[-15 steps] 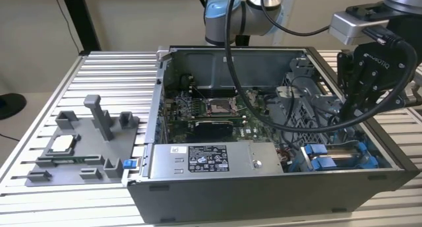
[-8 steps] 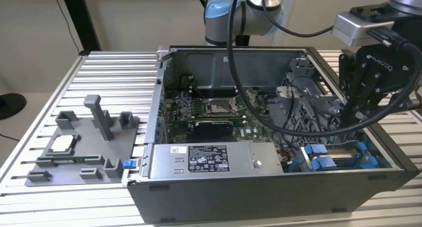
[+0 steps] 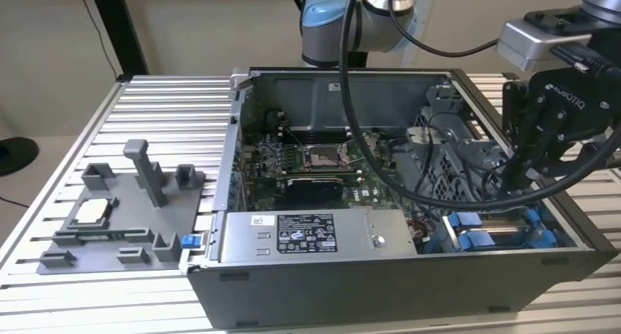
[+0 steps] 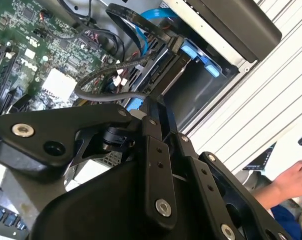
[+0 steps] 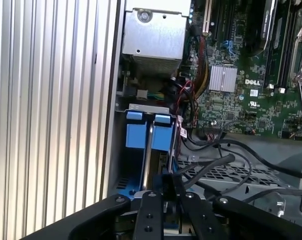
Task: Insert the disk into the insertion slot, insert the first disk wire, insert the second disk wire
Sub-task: 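Insert the first disk wire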
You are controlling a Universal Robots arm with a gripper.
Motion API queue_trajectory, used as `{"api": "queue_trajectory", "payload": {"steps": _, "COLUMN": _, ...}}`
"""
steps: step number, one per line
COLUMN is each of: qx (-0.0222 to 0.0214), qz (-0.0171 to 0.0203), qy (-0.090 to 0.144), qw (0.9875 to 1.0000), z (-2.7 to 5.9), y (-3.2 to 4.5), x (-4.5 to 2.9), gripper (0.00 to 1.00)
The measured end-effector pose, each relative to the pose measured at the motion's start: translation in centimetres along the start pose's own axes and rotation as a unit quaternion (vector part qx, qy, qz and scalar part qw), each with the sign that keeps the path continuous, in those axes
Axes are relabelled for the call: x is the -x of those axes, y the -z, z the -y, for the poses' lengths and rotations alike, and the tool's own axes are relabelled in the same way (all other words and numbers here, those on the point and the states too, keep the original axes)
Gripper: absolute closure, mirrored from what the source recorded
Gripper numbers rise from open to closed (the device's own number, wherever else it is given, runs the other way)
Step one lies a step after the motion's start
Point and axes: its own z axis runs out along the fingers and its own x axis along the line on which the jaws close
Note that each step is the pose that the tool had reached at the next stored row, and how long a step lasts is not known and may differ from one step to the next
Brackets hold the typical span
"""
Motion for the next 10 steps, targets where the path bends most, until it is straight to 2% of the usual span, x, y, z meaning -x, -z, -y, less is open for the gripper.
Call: {"api": "queue_trajectory", "payload": {"steps": 10, "qx": 0.0117, "qz": 0.0057, "qy": 0.000, "qw": 0.9999, "z": 0.35, "y": -0.02, "x": -0.81, "gripper": 1.00}}
